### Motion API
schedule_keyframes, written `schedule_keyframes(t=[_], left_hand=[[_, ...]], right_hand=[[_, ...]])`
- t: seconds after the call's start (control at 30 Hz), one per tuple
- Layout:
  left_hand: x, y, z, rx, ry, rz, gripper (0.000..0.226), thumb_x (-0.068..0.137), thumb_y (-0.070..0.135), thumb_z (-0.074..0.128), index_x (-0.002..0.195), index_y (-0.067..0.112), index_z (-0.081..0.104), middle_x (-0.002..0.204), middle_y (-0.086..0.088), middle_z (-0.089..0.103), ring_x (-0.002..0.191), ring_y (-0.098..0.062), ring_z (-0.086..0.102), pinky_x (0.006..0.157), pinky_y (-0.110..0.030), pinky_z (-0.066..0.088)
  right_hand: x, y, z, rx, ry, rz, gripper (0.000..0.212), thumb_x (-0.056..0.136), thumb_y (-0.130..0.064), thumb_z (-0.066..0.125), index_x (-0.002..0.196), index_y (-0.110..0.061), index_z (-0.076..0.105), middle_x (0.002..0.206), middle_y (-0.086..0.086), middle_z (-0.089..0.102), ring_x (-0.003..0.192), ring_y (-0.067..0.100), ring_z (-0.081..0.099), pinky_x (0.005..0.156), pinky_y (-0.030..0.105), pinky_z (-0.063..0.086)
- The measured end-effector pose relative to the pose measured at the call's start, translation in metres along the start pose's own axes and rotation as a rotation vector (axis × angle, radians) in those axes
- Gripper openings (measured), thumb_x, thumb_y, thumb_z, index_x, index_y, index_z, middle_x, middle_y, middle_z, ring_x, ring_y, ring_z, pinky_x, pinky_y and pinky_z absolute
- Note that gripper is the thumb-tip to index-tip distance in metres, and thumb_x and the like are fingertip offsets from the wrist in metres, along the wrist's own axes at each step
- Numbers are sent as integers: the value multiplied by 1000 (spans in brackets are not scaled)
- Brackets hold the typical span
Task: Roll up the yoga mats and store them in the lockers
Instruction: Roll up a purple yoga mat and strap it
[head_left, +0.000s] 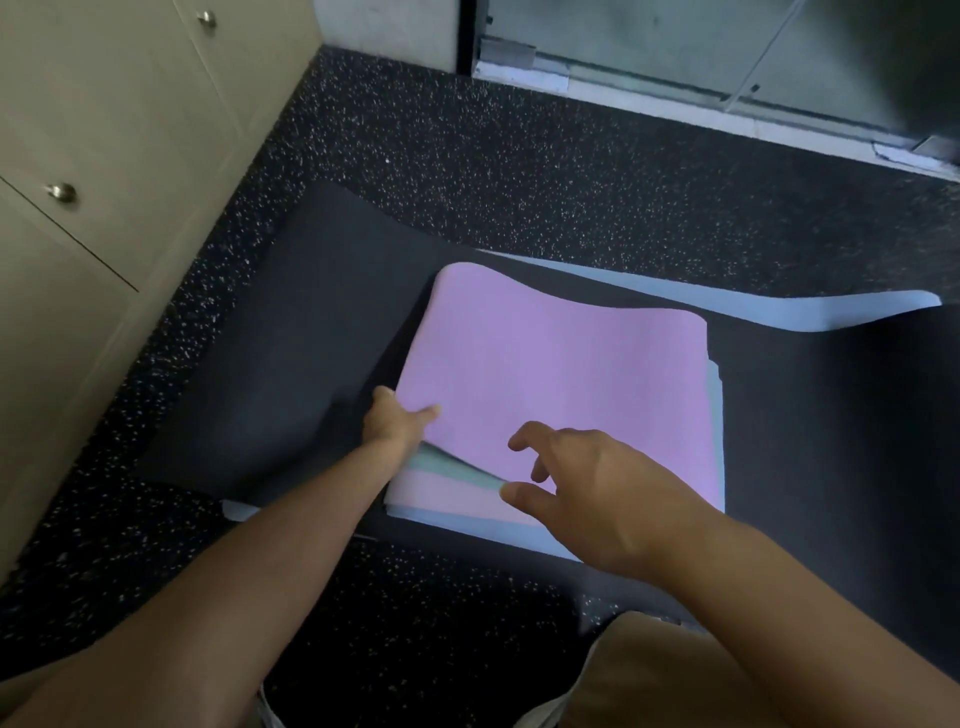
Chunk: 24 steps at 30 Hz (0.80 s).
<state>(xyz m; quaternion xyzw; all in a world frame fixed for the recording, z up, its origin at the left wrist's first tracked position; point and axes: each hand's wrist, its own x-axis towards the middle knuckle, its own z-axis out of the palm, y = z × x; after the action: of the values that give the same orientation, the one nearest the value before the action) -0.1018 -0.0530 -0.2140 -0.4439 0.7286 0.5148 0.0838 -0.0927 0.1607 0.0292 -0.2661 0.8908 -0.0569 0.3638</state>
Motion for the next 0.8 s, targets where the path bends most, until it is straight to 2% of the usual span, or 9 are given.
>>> schedule_keyframes(t=[0.07,0.13,0.3,0.4,0.53,0.6,0.73,0.8], left_hand=[[-13,35,-6,106,15,198,38,91,22,74,118,8,50,116,-11,68,104,-33,67,85,-38,54],[-37,70,-9,180,25,416,24,98,18,62,118,14,50,104,-10,68,93,-35,65,76,-38,51],[-107,124,-5,197,-22,752,25,103,21,52,127,30,50,85,-10,68,77,-34,61,72,-43,53],[-141,155,-3,130,-29,898,27,103,20,54,130,27,54,94,-4,71,80,-28,63,75,-40,51],[-170,214,-3,40,9,1002,26,101,20,58,127,21,56,111,1,71,97,-27,65,88,-44,52],[-188,251,1,36,3,1053,27,99,23,57,127,19,58,113,2,70,101,-27,64,92,-45,51],[-232,316,9,55,-7,1181,29,97,24,54,125,21,60,109,2,70,100,-27,64,94,-46,51],[-254,340,13,102,-2,1245,27,98,23,53,124,21,60,110,4,70,102,-25,63,95,-46,50]], right_hand=[[0,4,-10,31,-10,21,52,104,-53,45,150,-30,38,136,0,60,118,23,60,101,39,49],[-1,18,-23,102,3,56,52,103,-55,47,148,-31,40,136,0,60,117,23,60,101,38,48],[-14,62,-47,220,138,200,53,101,-55,51,147,-28,44,140,4,59,118,26,59,103,39,49],[-25,80,-48,230,158,223,57,102,-52,52,150,-25,41,144,5,56,124,27,58,105,41,47],[-38,97,-51,264,209,235,56,102,-50,54,149,-24,42,144,6,56,127,28,55,102,38,45],[-47,108,-53,309,258,249,52,101,-48,57,146,-27,44,137,8,59,120,29,57,97,35,47],[-71,125,-62,407,420,269,44,101,-42,57,141,-30,42,120,10,65,93,29,62,80,36,52],[-85,129,-68,437,496,240,44,103,-39,55,142,-28,40,122,11,64,92,30,65,80,39,55]])
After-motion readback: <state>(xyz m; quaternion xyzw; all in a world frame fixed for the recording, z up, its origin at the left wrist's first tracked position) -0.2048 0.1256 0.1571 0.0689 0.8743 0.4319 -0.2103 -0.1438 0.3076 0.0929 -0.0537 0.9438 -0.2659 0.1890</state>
